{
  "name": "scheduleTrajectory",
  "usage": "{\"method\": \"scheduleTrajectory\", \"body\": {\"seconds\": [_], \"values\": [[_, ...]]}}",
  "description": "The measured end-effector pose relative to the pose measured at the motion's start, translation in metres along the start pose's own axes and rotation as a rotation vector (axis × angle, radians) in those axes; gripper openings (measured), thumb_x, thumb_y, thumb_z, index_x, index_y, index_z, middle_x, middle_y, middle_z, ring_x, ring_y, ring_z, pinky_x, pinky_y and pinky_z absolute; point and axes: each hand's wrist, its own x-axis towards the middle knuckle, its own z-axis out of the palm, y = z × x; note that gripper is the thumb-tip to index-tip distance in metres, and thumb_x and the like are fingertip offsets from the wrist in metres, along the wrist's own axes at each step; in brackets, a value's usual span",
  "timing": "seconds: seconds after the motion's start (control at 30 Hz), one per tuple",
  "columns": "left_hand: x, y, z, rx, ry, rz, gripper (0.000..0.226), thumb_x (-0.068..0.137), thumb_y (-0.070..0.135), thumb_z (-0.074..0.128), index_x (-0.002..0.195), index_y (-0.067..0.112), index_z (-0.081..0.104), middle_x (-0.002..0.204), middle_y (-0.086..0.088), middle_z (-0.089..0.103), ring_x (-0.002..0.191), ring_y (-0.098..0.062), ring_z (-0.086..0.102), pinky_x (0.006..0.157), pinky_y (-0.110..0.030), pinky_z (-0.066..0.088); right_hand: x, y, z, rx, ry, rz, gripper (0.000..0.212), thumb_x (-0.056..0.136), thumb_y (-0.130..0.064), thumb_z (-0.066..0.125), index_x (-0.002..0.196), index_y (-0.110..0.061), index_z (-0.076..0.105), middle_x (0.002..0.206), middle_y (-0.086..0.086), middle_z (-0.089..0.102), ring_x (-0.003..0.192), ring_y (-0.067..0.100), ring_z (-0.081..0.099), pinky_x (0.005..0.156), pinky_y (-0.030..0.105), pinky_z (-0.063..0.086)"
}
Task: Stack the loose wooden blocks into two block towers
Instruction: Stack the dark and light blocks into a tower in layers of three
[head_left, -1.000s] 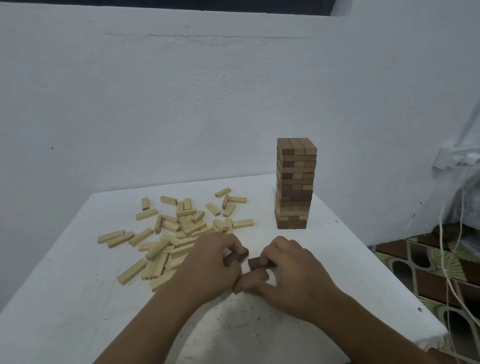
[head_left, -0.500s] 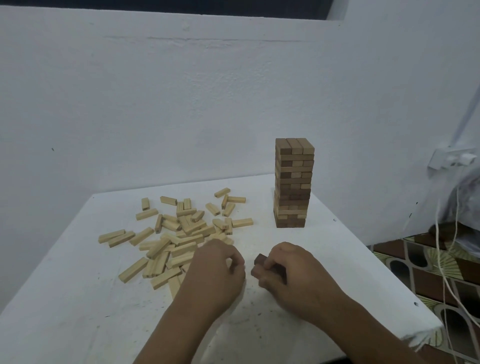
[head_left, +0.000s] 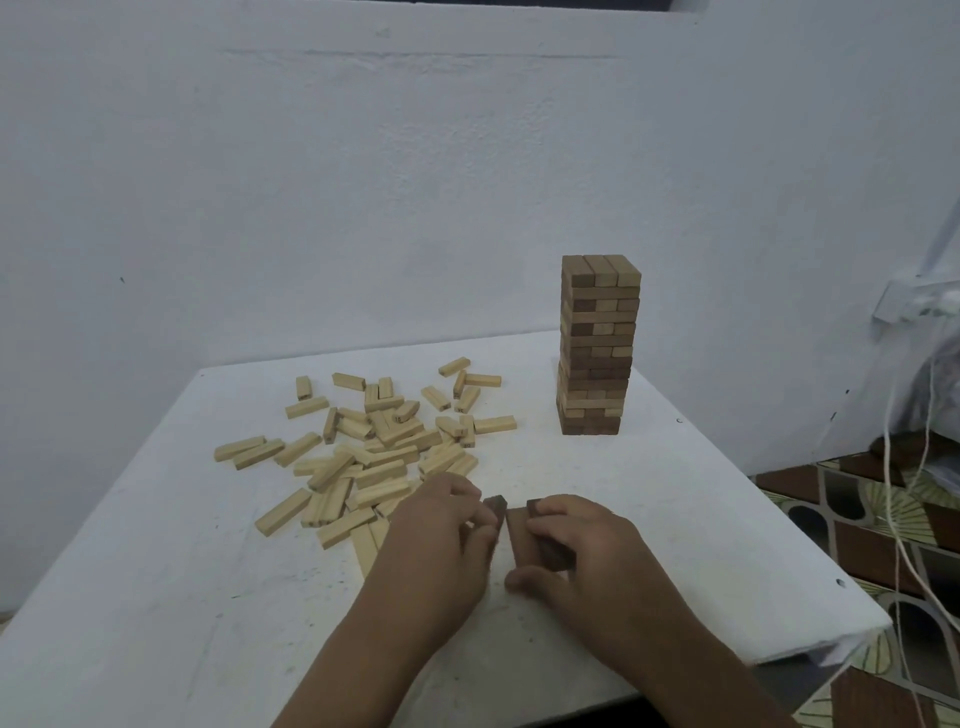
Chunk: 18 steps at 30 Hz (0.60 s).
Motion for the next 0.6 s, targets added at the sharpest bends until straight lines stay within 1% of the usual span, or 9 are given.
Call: {"method": "scheduleTrajectory", "body": {"seconds": [0.07,0.13,0.23,0.3,0.37,0.43,0.47,0.5,0.6], "values": [[-0.001,0.003,-0.003,0.022,-0.040,-0.010,0.023,0.093,0.010,0.054,0.095,0.017,0.076,0.113,0.004,0.065,0.098,-0.005,0.057,0.091,-0.019,0.041,-0.001,0.001,0.003,0.019,0.031,-0.016,0.050,0.076,-0.052,0.070,0.118,-0.026,0.068,0.131,-0.011,0.056,0.118,0.010,0.048,0.095,0.017,0.034],[-0.002,0.004,-0.005,0.071,-0.113,-0.004,0.031,0.094,0.007,0.050,0.111,0.021,0.073,0.122,0.006,0.061,0.112,-0.010,0.054,0.098,-0.019,0.037,-0.002,0.001,0.005,0.027,0.043,-0.022,0.049,0.074,-0.053,0.068,0.115,-0.026,0.069,0.129,-0.010,0.058,0.117,0.011,0.049,0.092,0.013,0.029],[-0.005,-0.003,-0.003,0.115,-0.168,0.061,0.039,0.091,0.007,0.051,0.120,0.028,0.068,0.128,0.012,0.056,0.118,-0.008,0.047,0.100,-0.015,0.033,-0.002,0.001,0.006,-0.001,0.028,-0.035,0.047,0.078,-0.051,0.067,0.118,-0.028,0.068,0.134,-0.011,0.055,0.121,0.010,0.046,0.094,0.013,0.026],[-0.006,-0.007,0.000,0.089,-0.159,0.063,0.036,0.092,0.007,0.053,0.118,0.026,0.068,0.126,0.010,0.057,0.115,-0.006,0.048,0.099,-0.013,0.033,-0.003,0.001,0.007,0.004,0.042,-0.041,0.051,0.073,-0.054,0.062,0.116,-0.028,0.069,0.132,-0.011,0.056,0.119,0.009,0.047,0.092,0.009,0.025],[-0.008,-0.007,0.001,0.072,-0.135,0.063,0.030,0.092,0.011,0.057,0.113,0.028,0.070,0.125,0.013,0.056,0.114,-0.005,0.045,0.100,-0.016,0.032,-0.003,0.002,0.007,0.008,0.037,-0.034,0.051,0.069,-0.054,0.060,0.109,-0.026,0.073,0.127,-0.010,0.060,0.115,0.009,0.050,0.089,0.007,0.025],[-0.010,-0.007,0.000,0.129,-0.110,0.062,0.027,0.092,0.019,0.058,0.107,0.037,0.070,0.127,0.026,0.044,0.123,-0.005,0.031,0.105,-0.022,0.019,-0.003,0.003,0.007,0.003,0.028,-0.033,0.045,0.067,-0.050,0.063,0.101,-0.024,0.076,0.120,-0.007,0.065,0.111,0.013,0.056,0.090,0.014,0.032],[-0.011,-0.008,-0.001,0.164,-0.109,0.045,0.025,0.092,0.023,0.058,0.106,0.040,0.069,0.127,0.031,0.037,0.127,-0.004,0.024,0.102,-0.024,0.012,-0.003,0.003,0.007,0.002,0.031,-0.033,0.042,0.067,-0.048,0.065,0.097,-0.023,0.077,0.117,-0.005,0.067,0.108,0.014,0.059,0.089,0.018,0.036],[-0.011,-0.008,-0.002,0.186,-0.119,0.027,0.024,0.092,0.024,0.057,0.106,0.041,0.067,0.129,0.032,0.033,0.129,-0.003,0.020,0.099,-0.027,0.009,-0.003,0.004,0.008,0.004,0.034,-0.031,0.038,0.066,-0.046,0.066,0.093,-0.023,0.078,0.113,-0.004,0.069,0.105,0.015,0.061,0.088,0.019,0.037],[-0.013,-0.007,-0.004,0.183,-0.147,0.033,0.022,0.091,0.023,0.056,0.106,0.038,0.062,0.127,0.032,0.042,0.124,0.000,0.025,0.089,-0.030,0.012,-0.002,0.004,0.007,0.008,0.031,-0.028,0.028,0.065,-0.041,0.068,0.083,-0.024,0.079,0.104,-0.002,0.072,0.096,0.016,0.065,0.084,0.018,0.038]]}}
